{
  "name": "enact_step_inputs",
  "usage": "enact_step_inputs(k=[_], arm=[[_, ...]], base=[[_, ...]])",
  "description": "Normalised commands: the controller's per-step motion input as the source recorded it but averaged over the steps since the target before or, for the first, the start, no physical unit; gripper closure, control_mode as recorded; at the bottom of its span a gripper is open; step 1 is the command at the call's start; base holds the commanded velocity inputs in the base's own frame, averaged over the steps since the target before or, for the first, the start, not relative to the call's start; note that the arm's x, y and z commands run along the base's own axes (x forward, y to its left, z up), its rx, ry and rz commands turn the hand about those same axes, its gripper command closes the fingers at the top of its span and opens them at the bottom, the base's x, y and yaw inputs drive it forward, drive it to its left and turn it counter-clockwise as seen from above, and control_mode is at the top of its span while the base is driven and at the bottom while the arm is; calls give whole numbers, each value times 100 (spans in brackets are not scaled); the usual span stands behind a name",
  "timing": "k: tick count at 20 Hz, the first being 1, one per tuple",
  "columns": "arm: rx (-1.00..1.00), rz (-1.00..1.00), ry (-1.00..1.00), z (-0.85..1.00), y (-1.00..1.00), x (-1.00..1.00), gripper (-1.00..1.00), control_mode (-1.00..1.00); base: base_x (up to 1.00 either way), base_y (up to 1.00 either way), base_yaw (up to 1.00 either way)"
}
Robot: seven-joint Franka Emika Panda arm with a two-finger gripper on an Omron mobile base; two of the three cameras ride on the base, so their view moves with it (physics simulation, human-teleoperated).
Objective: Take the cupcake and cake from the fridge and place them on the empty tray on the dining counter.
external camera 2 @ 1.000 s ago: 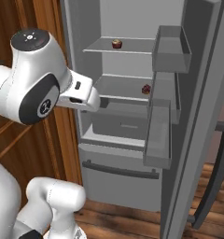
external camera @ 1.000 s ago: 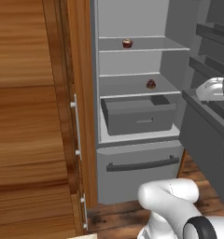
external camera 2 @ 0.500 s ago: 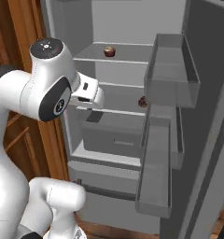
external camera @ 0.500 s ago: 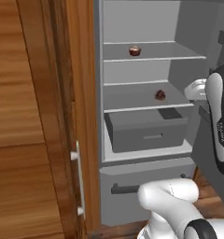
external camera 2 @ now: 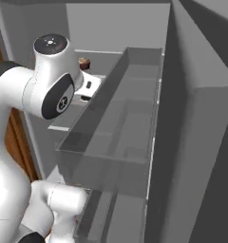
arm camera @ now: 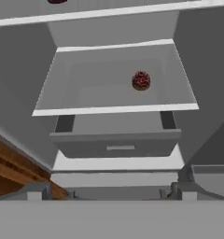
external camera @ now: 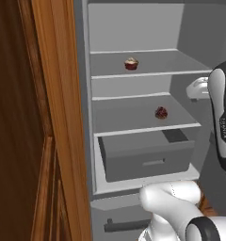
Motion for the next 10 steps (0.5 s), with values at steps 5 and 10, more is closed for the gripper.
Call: enact_step_inputs(k=[5, 10], arm=[[0, 0, 0, 0, 0, 0, -100, 100], [0, 0, 0, 0, 0, 0, -100, 100]], base=[[94, 46, -2], [80, 81, 6]])
